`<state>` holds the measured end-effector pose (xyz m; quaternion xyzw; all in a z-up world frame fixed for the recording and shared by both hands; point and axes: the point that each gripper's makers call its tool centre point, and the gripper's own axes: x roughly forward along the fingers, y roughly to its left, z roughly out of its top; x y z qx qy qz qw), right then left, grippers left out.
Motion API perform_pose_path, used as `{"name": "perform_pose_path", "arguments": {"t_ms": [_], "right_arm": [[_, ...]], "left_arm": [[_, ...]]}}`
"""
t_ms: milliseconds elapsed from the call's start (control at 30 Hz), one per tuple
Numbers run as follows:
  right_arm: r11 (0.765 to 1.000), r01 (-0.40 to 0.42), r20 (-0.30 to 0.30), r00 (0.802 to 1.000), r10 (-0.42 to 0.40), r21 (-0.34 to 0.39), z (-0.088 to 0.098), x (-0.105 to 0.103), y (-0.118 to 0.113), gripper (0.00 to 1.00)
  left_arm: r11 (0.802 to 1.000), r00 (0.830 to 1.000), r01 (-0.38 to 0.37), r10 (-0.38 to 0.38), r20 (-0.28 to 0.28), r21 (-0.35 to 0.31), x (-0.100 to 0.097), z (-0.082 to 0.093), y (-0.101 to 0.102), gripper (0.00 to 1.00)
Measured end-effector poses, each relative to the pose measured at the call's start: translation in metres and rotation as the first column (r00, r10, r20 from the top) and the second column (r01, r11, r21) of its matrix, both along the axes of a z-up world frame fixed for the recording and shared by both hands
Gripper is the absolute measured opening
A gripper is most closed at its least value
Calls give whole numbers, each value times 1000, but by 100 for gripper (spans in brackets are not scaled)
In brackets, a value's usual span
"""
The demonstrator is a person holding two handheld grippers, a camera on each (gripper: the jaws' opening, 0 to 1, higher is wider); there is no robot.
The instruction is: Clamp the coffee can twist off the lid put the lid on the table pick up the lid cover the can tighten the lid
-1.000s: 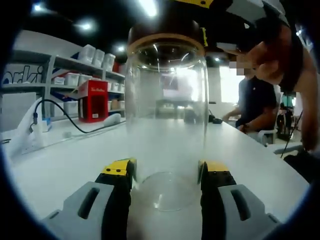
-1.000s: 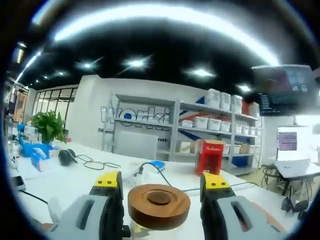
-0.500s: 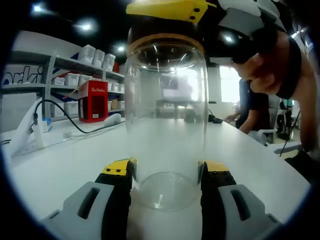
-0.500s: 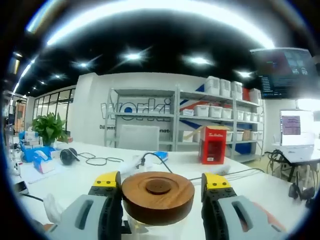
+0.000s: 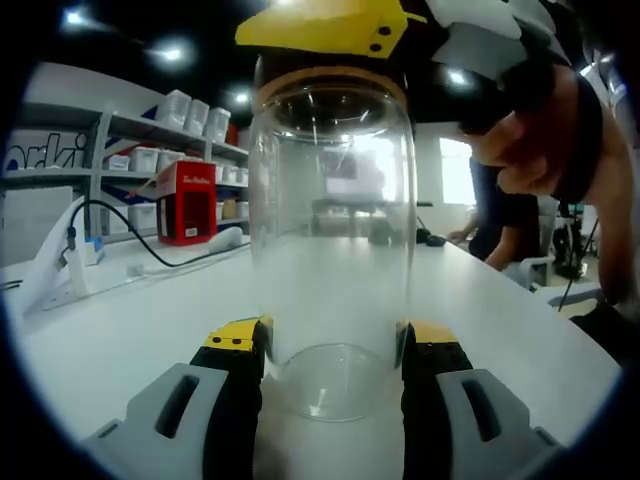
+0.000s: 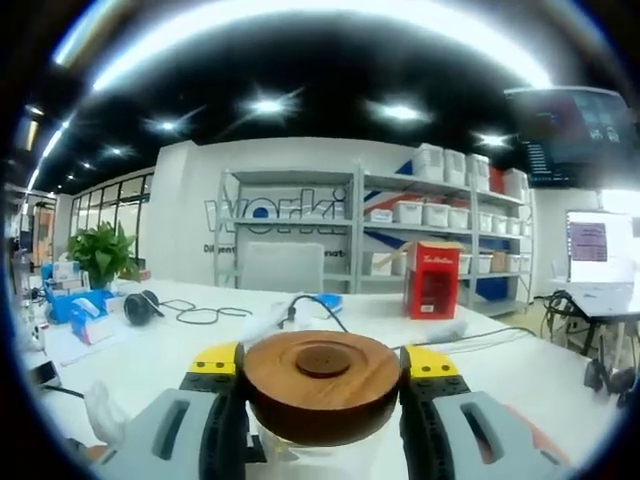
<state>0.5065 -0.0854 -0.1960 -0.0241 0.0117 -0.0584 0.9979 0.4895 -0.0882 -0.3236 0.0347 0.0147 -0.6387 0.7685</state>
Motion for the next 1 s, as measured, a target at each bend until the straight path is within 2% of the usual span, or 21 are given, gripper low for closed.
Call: {"name": "perform_pose_path", "arguments": {"t_ms": [433, 1000], "right_arm": [[1000, -13, 15, 1000, 13, -9, 0, -1, 2, 56], [987, -161, 19, 987, 161, 0, 0, 0, 6, 56]], "left_arm": [[1000, 1000, 0, 0, 3, 2, 1, 0, 0, 46], [1000, 1000, 2, -2, 6, 4, 4, -2, 0, 46]]}}
